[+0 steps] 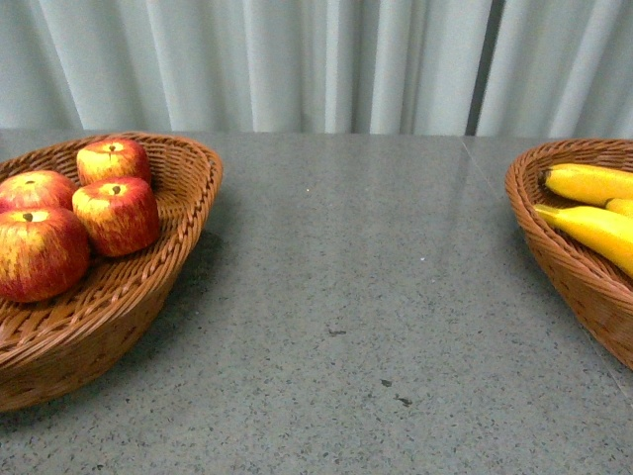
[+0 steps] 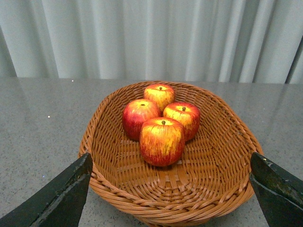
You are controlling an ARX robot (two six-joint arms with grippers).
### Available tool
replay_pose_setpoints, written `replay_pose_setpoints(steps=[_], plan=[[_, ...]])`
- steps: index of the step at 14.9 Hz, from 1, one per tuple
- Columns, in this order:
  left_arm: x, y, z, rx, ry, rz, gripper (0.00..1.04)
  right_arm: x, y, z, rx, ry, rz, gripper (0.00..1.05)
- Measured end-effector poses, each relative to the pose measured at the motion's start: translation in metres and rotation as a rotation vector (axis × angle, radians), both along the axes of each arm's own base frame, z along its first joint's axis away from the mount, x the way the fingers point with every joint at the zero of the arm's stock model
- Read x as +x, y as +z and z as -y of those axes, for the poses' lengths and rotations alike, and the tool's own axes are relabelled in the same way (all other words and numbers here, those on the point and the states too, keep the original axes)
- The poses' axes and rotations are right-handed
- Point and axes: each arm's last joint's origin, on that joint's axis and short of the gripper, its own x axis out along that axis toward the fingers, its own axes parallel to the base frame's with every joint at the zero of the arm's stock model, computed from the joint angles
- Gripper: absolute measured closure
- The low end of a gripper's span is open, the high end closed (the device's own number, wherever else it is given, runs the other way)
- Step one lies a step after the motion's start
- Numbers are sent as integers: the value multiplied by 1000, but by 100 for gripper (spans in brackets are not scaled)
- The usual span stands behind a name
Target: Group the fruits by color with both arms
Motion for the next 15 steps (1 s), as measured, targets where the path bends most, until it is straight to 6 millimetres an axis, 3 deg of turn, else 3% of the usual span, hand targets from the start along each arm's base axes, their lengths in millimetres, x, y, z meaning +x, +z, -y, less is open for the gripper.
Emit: replay_pose_setpoints(steps=[1,2,9,15], plan=[[0,0,0,0,0,0,7,0,0,0,0,0,0,103],[0,0,0,0,0,0,7,0,0,0,0,0,0,93],[0,0,0,0,0,0,7,0,0,0,0,0,0,5],[0,0,0,0,0,0,7,0,0,0,0,0,0,7]])
